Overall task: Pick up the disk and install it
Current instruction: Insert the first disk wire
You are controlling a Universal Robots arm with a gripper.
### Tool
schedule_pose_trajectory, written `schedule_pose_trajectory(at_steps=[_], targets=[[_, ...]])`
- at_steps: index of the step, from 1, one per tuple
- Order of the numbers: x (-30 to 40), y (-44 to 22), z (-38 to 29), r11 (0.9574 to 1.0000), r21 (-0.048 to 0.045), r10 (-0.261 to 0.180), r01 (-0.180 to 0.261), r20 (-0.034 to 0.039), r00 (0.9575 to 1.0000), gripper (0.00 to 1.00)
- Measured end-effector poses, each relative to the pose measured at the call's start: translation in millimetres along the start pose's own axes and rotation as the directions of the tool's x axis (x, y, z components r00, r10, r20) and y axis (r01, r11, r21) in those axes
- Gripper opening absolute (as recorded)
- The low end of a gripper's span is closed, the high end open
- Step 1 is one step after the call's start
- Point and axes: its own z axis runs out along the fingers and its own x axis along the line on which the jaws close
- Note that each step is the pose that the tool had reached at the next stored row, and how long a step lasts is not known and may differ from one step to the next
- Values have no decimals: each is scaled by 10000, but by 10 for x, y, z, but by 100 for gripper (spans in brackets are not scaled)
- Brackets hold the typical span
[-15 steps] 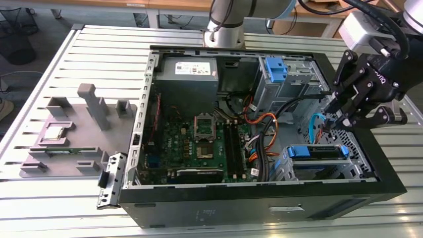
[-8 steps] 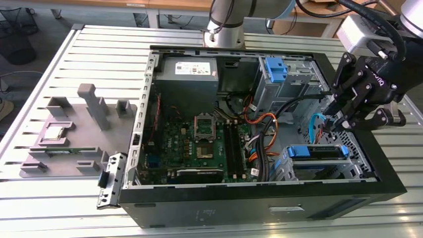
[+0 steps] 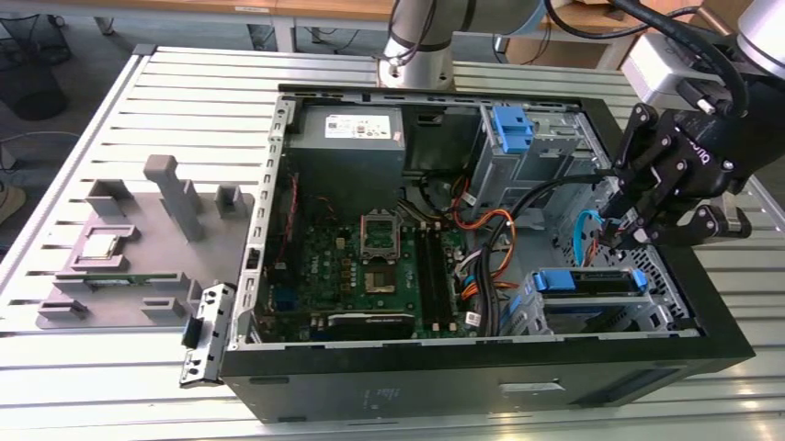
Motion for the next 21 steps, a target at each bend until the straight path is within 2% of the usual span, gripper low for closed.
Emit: schedule_pose_trajectory(at_steps=[7,13,17,21], targets=[[0,-1,11,10000,3,1,-1,-16,10000,42],[0,-1,21,10000,6,5,-5,-75,10000,42],[1,-2,27,10000,8,10,-10,-147,9999,42],[0,-1,26,10000,8,11,-10,-151,9999,42]])
